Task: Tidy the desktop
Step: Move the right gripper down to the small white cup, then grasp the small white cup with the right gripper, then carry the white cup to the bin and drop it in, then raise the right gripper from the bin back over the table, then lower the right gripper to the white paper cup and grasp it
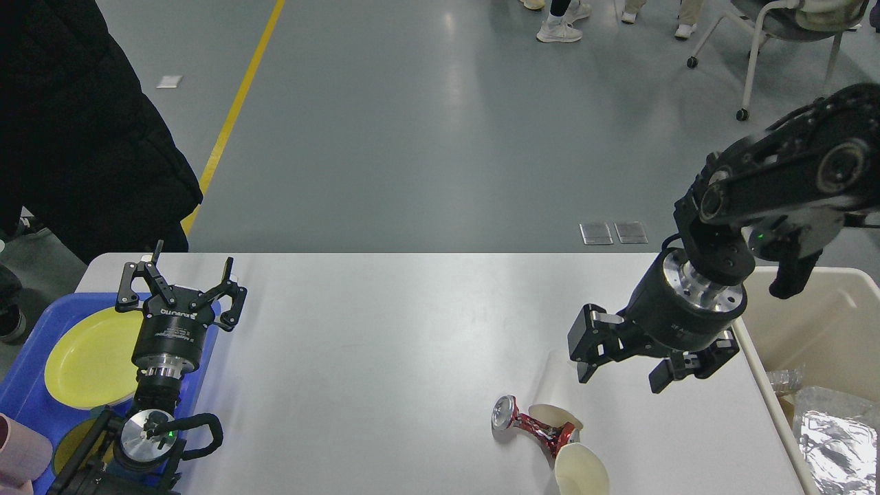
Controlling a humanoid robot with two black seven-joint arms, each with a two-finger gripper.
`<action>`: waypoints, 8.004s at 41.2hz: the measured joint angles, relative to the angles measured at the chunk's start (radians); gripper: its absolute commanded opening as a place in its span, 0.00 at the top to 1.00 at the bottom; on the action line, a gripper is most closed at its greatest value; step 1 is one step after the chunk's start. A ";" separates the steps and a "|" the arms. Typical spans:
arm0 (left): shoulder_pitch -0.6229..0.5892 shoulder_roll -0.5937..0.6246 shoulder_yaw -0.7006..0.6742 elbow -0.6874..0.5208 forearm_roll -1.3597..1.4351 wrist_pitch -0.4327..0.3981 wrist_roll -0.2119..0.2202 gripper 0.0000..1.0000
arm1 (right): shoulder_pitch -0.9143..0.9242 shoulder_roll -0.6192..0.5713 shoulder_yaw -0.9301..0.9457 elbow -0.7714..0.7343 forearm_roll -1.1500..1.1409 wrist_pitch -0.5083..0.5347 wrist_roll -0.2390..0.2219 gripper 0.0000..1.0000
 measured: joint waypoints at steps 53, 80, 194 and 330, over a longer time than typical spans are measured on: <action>-0.001 0.000 0.000 0.000 0.000 0.000 0.000 0.04 | -0.651 0.166 0.026 -0.157 -0.140 -0.512 0.000 0.87; -0.001 0.000 0.000 0.000 0.001 0.000 0.000 0.04 | -0.654 0.165 0.029 -0.158 -0.131 -0.502 0.001 1.00; -0.001 0.000 0.000 0.000 0.000 0.000 -0.002 0.04 | -1.689 -0.203 0.024 -1.617 0.071 -0.640 -0.056 1.00; -0.001 0.000 0.000 0.000 0.000 0.000 0.000 0.04 | -0.826 0.177 0.119 -0.782 0.060 -0.282 -0.145 0.00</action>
